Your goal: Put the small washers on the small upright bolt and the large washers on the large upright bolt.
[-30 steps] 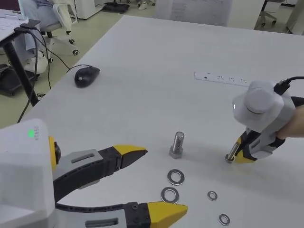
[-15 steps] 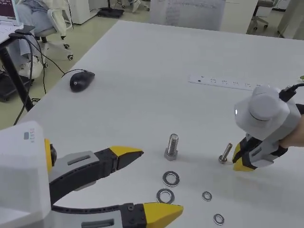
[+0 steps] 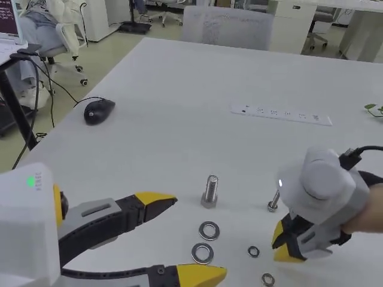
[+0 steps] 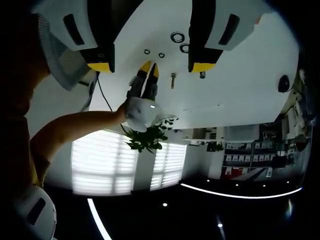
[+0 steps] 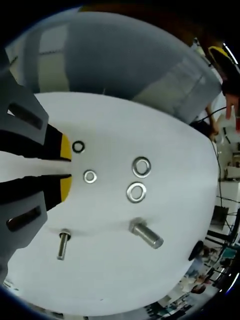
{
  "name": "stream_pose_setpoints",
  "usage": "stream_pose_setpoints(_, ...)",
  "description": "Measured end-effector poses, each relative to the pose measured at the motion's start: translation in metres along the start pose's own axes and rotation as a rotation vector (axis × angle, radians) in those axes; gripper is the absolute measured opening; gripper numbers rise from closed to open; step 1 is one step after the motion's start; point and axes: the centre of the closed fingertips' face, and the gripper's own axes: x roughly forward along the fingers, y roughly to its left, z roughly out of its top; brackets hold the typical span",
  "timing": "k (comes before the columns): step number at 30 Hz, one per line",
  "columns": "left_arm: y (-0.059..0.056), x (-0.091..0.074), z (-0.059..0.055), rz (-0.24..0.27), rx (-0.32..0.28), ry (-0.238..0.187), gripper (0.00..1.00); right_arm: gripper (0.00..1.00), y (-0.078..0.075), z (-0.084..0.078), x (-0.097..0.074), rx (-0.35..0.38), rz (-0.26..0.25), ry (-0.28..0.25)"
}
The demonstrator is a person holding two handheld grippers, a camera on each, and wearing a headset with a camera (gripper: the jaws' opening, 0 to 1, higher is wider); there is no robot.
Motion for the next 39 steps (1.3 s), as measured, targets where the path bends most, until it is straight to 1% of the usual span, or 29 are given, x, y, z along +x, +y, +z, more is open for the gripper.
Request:
stream_pose_setpoints(3,-0.001,-0.001,0.001,0.000,0.004,-0.001,0.59,0.18,0.010,0.001,0.005,-0.039,0.007,0.000)
stream_pose_setpoints(4,-0.002,-0.001,0.001,-0.001,0.001,-0.003,0.59,0.18,0.014,0.002,0.007,-0.045,0.015,0.000)
stream_pose_setpoints(8,-0.004,-0.002,0.000,-0.002,0.001,0.000,0.59,0.18,0.022,0.003,0.012,-0.057,0.025,0.002)
stream_pose_setpoints(11,-0.005,-0.003,0.000,-0.003,0.000,-0.005,0.59,0.18,0.025,0.004,0.015,-0.079,0.021,0.008)
stream_pose_setpoints(14,-0.005,-0.004,0.001,-0.002,0.000,-0.007,0.59,0.19,0.025,0.004,0.017,-0.087,0.014,0.009)
stream_pose_setpoints(18,-0.006,-0.005,0.003,-0.002,0.003,-0.010,0.59,0.20,0.024,0.001,0.020,-0.101,0.004,0.026)
stream_pose_setpoints(21,-0.006,-0.006,0.003,0.002,0.003,-0.014,0.59,0.19,0.023,0.002,0.020,-0.109,-0.005,0.021)
stream_pose_setpoints(22,-0.006,-0.006,0.003,0.003,0.003,-0.015,0.59,0.18,0.022,0.002,0.020,-0.141,-0.014,0.026)
stream_pose_setpoints(29,-0.006,-0.006,0.003,0.006,0.004,-0.017,0.59,0.19,0.023,0.002,0.021,-0.150,-0.020,0.057)
stream_pose_setpoints(32,-0.007,-0.006,0.004,0.006,0.005,-0.021,0.59,0.18,0.023,0.001,0.021,-0.144,-0.019,0.051)
stream_pose_setpoints(35,-0.008,-0.005,0.004,0.006,0.003,-0.024,0.59,0.15,0.020,0.001,0.020,-0.139,-0.028,0.041)
stream_pose_setpoints(39,-0.008,-0.006,0.004,0.007,0.003,-0.024,0.59,0.14,0.019,0.002,0.020,-0.145,-0.029,0.038)
